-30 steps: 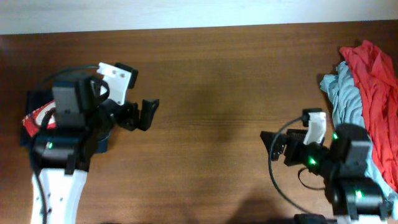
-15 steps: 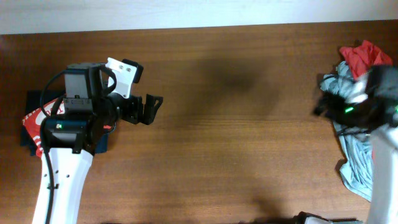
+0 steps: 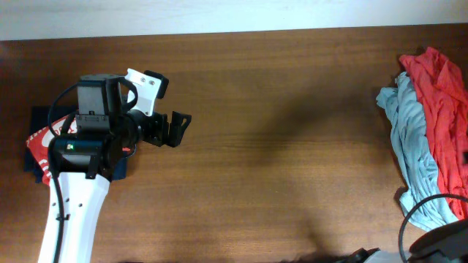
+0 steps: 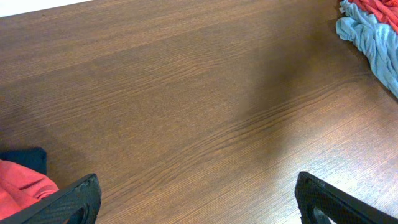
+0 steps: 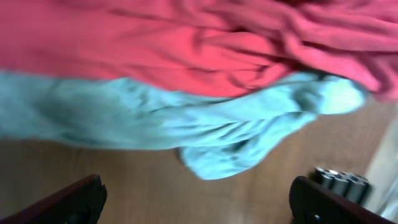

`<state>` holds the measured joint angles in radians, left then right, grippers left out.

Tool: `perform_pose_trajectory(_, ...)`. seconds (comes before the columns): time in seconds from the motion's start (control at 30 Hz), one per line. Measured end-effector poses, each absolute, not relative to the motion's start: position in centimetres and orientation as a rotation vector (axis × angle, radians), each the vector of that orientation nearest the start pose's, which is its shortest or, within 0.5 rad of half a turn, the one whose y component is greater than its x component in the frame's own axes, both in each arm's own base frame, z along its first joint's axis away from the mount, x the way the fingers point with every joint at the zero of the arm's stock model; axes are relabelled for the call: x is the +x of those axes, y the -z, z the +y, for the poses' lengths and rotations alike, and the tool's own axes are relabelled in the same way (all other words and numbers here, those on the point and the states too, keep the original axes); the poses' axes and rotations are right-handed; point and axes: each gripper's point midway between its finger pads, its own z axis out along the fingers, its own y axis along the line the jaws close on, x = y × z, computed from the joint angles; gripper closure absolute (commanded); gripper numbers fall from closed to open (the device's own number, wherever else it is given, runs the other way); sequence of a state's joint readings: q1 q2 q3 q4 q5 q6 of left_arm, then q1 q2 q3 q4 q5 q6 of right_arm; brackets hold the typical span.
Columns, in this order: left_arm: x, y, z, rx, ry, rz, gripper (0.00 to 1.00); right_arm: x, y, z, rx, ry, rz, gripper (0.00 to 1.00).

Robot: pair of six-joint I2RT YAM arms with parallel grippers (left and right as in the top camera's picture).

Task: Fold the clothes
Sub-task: 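Reach the right gripper to the clothes pile and grasp the orange-red shirt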

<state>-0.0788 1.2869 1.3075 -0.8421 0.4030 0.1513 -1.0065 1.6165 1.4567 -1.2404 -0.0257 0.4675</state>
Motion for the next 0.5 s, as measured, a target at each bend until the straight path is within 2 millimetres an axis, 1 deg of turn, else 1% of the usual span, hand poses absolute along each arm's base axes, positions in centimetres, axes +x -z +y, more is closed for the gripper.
perform_pose_trajectory(0.1,34.2,-26.2,-9.4,0.456,0.445,2.308,0.01,15.4,-15.1,-28.4,2.094,0.063,2.147,0.01)
perform_pose_trajectory(0.13,34.1,-26.2,-9.5,0.457,0.445,2.308,0.01,14.3,-15.1,-28.6,2.139,0.083,2.125,0.01)
perform_pose_trajectory(0.3,34.2,-26.2,-9.4,0.456,0.445,2.307,0.01,10.1,-14.7,-29.6,2.31,0.146,2.011,0.01)
perform_pose_trajectory(0.33,34.2,-26.2,-9.4,0.456,0.445,2.307,0.01,9.4,-14.5,-29.7,2.334,0.153,1.996,0.01)
perform_pose_trajectory(0.37,34.2,-26.3,-9.4,0.456,0.443,2.303,0.01,8.2,-13.8,-29.6,2.38,0.169,1.976,0.01)
perform_pose_trajectory(0.5,34.4,-26.4,-9.4,0.456,0.438,2.296,0.01,5.7,-12.2,-29.8,2.468,0.193,1.912,0.01)
